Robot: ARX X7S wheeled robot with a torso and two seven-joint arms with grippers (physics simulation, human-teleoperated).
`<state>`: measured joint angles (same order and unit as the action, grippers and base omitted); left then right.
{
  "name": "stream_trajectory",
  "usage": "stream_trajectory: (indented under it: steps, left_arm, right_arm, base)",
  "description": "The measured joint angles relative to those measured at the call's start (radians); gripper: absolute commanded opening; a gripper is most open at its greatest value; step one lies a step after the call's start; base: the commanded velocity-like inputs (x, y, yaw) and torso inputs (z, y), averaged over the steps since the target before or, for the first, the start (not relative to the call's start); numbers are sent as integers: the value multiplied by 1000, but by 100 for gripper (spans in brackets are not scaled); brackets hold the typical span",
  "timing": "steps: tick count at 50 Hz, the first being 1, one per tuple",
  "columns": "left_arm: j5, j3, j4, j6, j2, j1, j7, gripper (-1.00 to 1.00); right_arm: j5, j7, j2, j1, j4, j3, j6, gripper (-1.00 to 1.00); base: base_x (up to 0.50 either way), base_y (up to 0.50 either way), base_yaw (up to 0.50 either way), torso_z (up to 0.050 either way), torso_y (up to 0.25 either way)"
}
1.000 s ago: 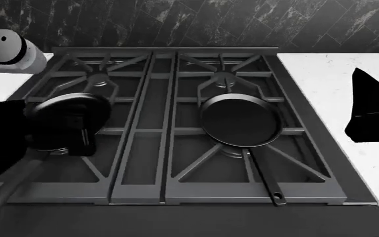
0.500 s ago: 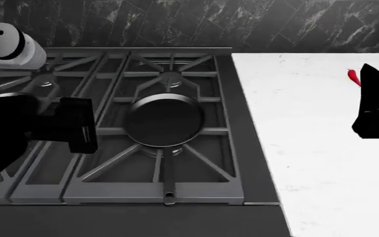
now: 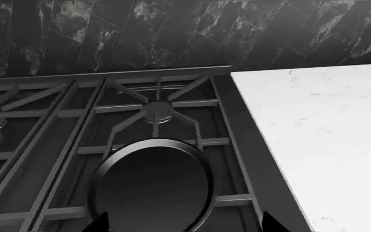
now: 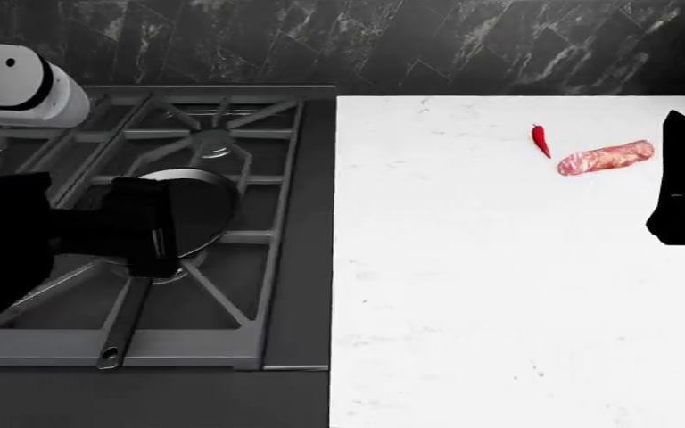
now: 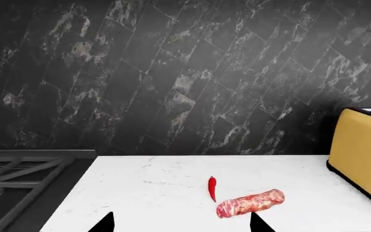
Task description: Place both pans onto different burners. Then place the chili pepper and the sausage on different pans.
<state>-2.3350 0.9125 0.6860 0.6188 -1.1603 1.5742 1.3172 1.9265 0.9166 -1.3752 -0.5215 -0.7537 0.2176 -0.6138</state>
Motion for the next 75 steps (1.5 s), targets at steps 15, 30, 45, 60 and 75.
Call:
stream_trajectory:
  steps: [15, 30, 45, 60, 75]
  left_arm:
    - [6, 1, -3, 2, 2, -2, -5, 100]
    - [12, 2, 3, -3, -1, -9, -8, 100]
    - [17, 3, 8, -9, 0, -17, -13, 100]
    - [21, 2, 8, -12, -4, -20, -17, 100]
    - [24, 0, 6, -13, -5, -22, -22, 100]
  right_arm:
    - [-5, -1, 5, -21, 8, -23, -2, 100]
    - [-12, -1, 16, -20, 8, -23, -11, 100]
    - [-20, 2, 34, 2, 6, 3, -27, 100]
    - [-26, 10, 25, -28, 7, -33, -35, 100]
    - [-36, 14, 26, -89, 12, -88, -31, 100]
  base:
    - [0, -500, 0, 0, 0]
    - [0, -500, 0, 0, 0]
    - [0, -326, 0, 0, 0]
    - [0, 0, 0, 0, 0]
    - [-30, -220, 0, 0, 0]
